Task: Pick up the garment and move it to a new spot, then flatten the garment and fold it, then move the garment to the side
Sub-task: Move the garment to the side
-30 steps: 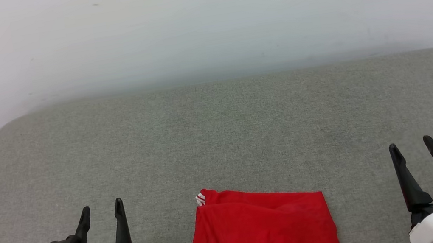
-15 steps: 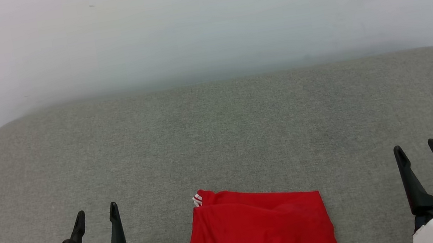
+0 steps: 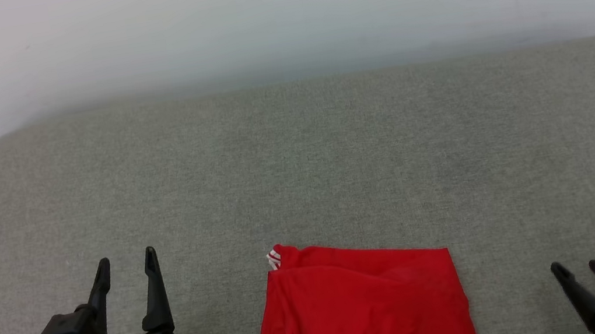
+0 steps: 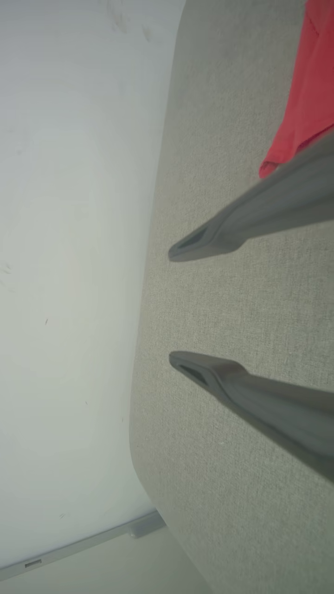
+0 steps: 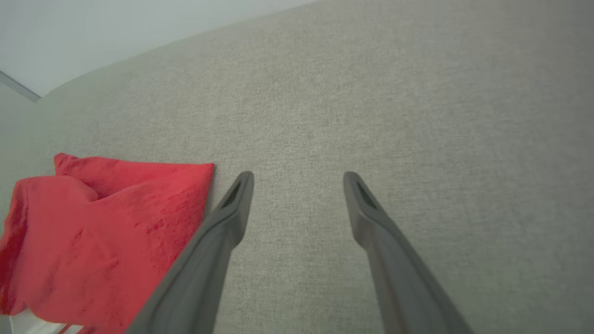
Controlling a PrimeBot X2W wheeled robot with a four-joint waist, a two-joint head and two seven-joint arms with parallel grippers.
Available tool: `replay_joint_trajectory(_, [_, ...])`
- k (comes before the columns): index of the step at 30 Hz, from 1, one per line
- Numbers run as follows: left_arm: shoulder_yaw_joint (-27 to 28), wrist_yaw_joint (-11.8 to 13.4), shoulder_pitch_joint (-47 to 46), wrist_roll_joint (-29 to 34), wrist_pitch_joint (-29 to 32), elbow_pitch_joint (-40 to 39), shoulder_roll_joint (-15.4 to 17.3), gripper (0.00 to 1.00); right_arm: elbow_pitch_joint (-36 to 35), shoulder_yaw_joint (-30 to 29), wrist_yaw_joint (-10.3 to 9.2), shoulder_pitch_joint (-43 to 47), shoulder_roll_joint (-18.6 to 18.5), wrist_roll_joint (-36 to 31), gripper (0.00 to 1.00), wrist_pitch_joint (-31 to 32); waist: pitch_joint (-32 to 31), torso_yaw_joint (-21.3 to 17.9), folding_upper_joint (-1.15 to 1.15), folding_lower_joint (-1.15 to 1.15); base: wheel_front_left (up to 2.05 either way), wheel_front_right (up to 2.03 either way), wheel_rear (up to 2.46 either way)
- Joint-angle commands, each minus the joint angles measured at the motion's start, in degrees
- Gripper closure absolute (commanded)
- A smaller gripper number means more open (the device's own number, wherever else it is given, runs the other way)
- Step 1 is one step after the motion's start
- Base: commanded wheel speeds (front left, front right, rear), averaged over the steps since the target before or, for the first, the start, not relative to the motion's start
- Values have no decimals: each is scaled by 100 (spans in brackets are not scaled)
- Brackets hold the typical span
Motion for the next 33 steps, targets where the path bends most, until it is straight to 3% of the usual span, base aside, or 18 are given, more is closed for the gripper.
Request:
replay_joint_trajectory(1, [20,-22,-91,54,-38,0,-43,0,42,85,-5,46,-38,94,0,116,134,82,0,0,0,0,0])
replay_joint_trajectory(7, [86,-177,-328,196,-33,-12,-238,0,309,760,-4,-201,-219,936,0,945,518,291,0,0,0,0,0])
replay_joint_trajectory(13, [170,-357,-476,326,-33,55,-426,0,659,1429,-5,-505,-289,1566,0,1007,781,459,0,0,0,0,0])
replay_joint_trajectory(22, [340,-576,-595,502,-32,223,-644,0,1437,2153,-11,-757,-358,1959,0,1190,1008,592,0,0,0,0,0])
replay_joint_trajectory(24, [399,-629,-614,539,-33,263,-680,0,1512,2269,-11,-844,-391,1977,71,1131,1013,594,0,0,0,0,0])
replay_joint_trajectory(25, [419,-647,-615,563,-33,279,-714,0,1535,2313,-11,-874,-406,2002,100,1091,997,589,0,0,0,0,0])
replay_joint_trajectory(33, [517,-792,-442,702,-33,459,-794,0,1339,2492,-9,-1134,-709,1966,100,707,628,456,0,0,0,0,0])
